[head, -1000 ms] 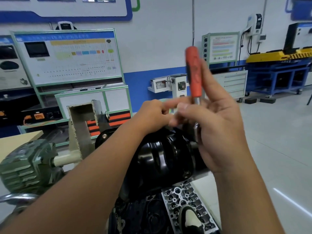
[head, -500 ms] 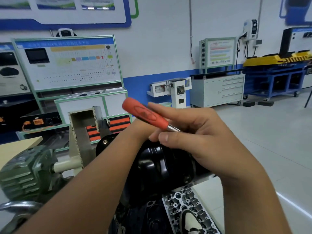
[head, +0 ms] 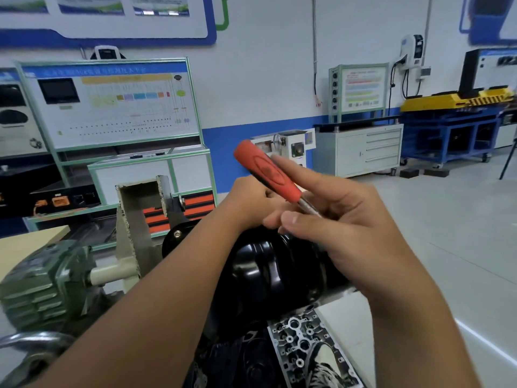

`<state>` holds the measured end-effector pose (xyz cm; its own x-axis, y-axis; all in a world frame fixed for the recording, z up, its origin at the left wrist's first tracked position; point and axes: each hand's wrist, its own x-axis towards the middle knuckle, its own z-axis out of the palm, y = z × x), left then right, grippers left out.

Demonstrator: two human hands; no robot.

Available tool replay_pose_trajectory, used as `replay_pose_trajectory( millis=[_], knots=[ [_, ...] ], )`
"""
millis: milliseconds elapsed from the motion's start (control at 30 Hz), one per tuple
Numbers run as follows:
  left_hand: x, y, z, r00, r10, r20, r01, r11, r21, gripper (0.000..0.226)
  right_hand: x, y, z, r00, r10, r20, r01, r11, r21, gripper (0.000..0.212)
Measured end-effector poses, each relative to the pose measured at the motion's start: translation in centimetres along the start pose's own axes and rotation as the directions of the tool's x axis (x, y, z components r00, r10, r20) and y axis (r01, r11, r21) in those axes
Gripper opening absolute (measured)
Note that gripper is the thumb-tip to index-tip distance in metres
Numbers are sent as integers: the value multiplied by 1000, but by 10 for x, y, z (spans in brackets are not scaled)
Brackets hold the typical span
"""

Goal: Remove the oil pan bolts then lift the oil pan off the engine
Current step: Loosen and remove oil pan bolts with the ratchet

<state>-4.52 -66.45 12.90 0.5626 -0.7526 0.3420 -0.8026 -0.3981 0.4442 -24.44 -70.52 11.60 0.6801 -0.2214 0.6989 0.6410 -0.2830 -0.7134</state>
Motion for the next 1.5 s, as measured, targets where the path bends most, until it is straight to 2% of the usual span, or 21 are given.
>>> replay_pose_trajectory(
  millis=[67, 133, 167, 267, 367, 533, 733, 1000, 1100, 1300, 1500],
  knots=[
    [-3, -2, 0, 996, 1, -85, 8, 995, 104, 27, -3, 9, 10, 976, -31, -217, 34, 999, 12, 61],
    [-6, -6, -3, 972, 22, -233, 3, 994, 108, 23, -4, 14, 19, 873, -43, -485, 113, 987, 117, 61],
    [-6, -8, -3, 964, 18, -267, 8, 995, 97, 24, -5, 16, 21, 817, -53, -574, 170, 974, 152, 60],
    [-9, -10, -5, 986, -60, -154, 71, 995, 67, 36, -11, 19, 16, 709, -78, -701, 283, 942, 182, 57],
    [-10, -13, -6, 992, -70, -108, 75, 996, 42, 49, -15, 18, 10, 636, -65, -769, 296, 941, 166, 55],
    [-8, -15, -6, 995, -56, -87, 63, 995, 79, 46, -19, 23, 7, 576, -28, -817, 304, 935, 182, 55],
    [-9, -6, -7, 998, -26, -59, 39, 972, 231, 44, -21, 28, 11, 559, 35, -828, 338, 903, 266, 51],
    [-11, -6, -7, 991, -41, -124, 72, 965, 253, 41, -20, 24, 3, 514, 54, -856, 342, 902, 262, 53],
    [-12, -3, -7, 994, -16, -106, 45, 959, 281, 42, -20, 23, -3, 494, 65, -867, 346, 900, 264, 53],
    [-10, -6, -9, 1000, 5, 9, -7, 970, 242, 39, -18, 25, -10, 515, 113, -850, 344, 881, 325, 50],
    [-5, -11, -4, 1000, 9, 3, -10, 979, 202, 28, -17, 26, -12, 528, 135, -838, 339, 872, 354, 48]
  ],
)
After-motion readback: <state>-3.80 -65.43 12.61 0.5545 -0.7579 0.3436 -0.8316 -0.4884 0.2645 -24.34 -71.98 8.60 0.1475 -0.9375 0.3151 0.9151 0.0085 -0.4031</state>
